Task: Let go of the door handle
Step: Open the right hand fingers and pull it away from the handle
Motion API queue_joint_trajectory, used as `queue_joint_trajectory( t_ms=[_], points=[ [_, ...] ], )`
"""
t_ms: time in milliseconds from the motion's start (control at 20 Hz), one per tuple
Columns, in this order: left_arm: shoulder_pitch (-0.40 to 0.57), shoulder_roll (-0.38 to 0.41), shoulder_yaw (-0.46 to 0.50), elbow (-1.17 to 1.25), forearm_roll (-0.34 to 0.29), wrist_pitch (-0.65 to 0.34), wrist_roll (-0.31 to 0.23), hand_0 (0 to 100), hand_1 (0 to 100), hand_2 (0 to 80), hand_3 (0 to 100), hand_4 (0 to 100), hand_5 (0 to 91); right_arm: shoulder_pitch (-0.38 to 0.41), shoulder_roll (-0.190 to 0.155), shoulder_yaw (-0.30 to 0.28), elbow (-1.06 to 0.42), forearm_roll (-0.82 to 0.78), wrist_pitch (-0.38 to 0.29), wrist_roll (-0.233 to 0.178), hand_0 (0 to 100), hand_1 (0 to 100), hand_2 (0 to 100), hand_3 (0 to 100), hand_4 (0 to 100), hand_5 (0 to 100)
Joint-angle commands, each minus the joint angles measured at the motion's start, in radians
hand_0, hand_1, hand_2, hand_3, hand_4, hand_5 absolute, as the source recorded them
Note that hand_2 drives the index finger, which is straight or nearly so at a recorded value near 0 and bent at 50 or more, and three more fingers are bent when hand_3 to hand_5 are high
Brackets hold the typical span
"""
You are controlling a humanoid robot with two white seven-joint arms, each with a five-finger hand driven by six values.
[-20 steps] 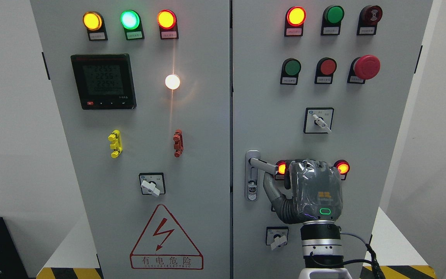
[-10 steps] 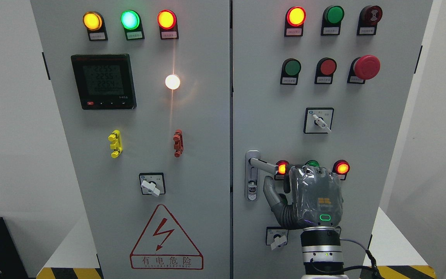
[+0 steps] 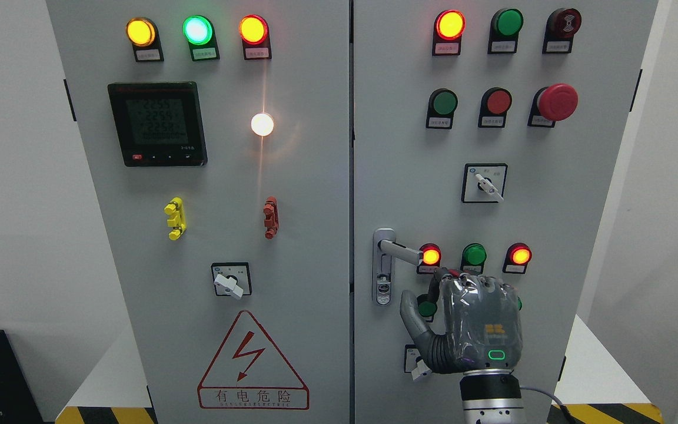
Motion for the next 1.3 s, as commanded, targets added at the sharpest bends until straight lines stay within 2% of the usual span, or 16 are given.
queue_joint_trajectory(
  t_ms=[0,150,351,551,651,701,851,1052,1252],
  points=[
    [-0.026,0.000,0.000,0.029,0.000,0.000,0.001,12,56,0.0,0,0,0.0,0.077,-0.007,-0.047,-0.109,-0.002,-0.060,0.006,51,34,40,60,64,66],
    [-0.026,0.000,0.000,0.029,0.000,0.000,0.001,12,56,0.0,0,0,0.0,0.107,-0.003,-0.131,-0.123,-0.002,-0.163,-0.001,51,32,33,53,57,57],
    [-0.026,0.000,0.000,0.029,0.000,0.000,0.001,12,56,0.0,0,0,0.0,0.154,-0.003,-0.245,-0.131,-0.075,-0.302,-0.046,50,31,24,40,41,41],
    [-0.028,0.000,0.000,0.029,0.000,0.000,0.001,12,56,0.0,0,0,0.0,0.170,-0.003,-0.331,-0.131,-0.112,-0.405,-0.081,48,30,21,34,34,35],
    [-0.026,0.000,0.000,0.029,0.000,0.000,0.001,12,56,0.0,0,0,0.0,0.170,-0.001,-0.368,-0.131,-0.135,-0.450,-0.083,48,29,17,30,29,32],
    [-0.026,0.000,0.000,0.029,0.000,0.000,0.001,12,56,0.0,0,0,0.0,0.171,-0.001,-0.389,-0.131,-0.155,-0.476,-0.081,48,29,12,24,27,29],
    [-0.026,0.000,0.000,0.029,0.001,0.000,0.001,12,56,0.0,0,0,0.0,0.171,-0.003,-0.437,-0.131,-0.215,-0.559,-0.080,48,28,4,13,16,17],
    [-0.026,0.000,0.000,0.029,0.000,0.000,0.001,12,56,0.0,0,0,0.0,0.170,0.003,-0.441,-0.161,-0.222,-0.564,-0.083,48,27,0,5,6,5],
    [-0.026,0.000,0.000,0.029,0.000,0.000,0.001,12,56,0.0,0,0,0.0,0.170,0.003,-0.435,-0.165,-0.264,-0.564,-0.081,48,27,0,0,0,1]
  ],
)
